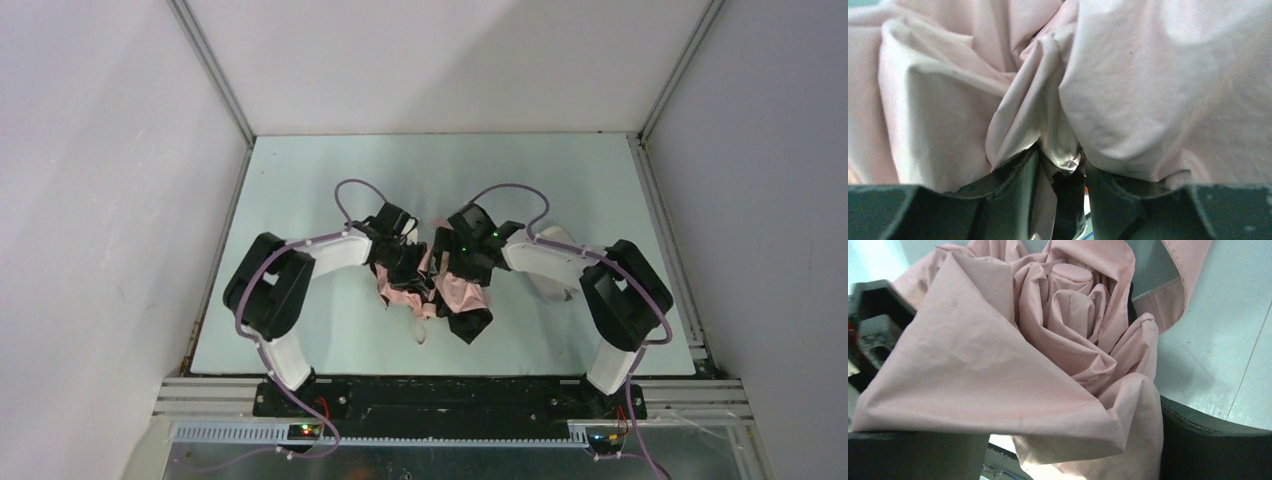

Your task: Put away the umbrella

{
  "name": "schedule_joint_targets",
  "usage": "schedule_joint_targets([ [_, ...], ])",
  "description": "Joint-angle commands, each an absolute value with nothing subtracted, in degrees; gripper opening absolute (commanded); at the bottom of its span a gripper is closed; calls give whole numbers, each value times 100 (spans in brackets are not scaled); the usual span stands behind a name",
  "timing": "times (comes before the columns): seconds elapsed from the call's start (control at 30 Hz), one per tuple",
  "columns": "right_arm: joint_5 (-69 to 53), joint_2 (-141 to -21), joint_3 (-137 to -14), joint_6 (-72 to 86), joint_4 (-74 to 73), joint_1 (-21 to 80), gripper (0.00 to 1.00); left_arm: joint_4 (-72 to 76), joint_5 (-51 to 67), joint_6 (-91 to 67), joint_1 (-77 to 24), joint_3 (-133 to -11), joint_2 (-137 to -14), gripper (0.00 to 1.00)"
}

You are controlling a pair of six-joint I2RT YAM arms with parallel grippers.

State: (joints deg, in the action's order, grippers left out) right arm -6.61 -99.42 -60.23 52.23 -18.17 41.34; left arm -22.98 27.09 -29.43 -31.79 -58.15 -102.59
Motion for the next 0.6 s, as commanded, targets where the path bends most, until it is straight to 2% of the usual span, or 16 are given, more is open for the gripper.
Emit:
schedule_joint_targets([
  [0.0,1124,-10816,-6695,5456,-3719,4342,99,-2486,2087,-3028,-3317,-5554,-9216,51],
  [0.1,1243,-10984,-6739,5420,-3960,4359,95,-2832,1536,-3181,-3282,-5374,-8554,55],
  [0.2,972,-11269,-6826,5310,-4002,4321,88,-2751,1337,-3596,-3287,-4922,-7701,63],
  [0.27,733,-11297,-6825,5202,-3866,4270,68,-2592,1264,-3875,-3283,-4637,-7378,73],
  [0.3,458,-11287,-6823,5069,-3702,4194,49,-2401,1280,-3950,-3293,-4538,-7275,76],
  [0.37,154,-11090,-6714,4949,-3365,4086,37,-2122,1274,-4221,-3288,-4162,-6936,79],
  [0.4,7,-11003,-6658,4892,-3203,4051,36,-2009,1248,-4286,-3287,-4089,-6710,81],
  [0.47,-336,-10728,-6500,4773,-2744,3942,23,-1858,1194,-4415,-3279,-3904,-6534,84],
  [0.57,-873,-10306,-6298,4655,-2053,3702,12,-1842,1218,-4459,-3240,-3791,-6425,85],
])
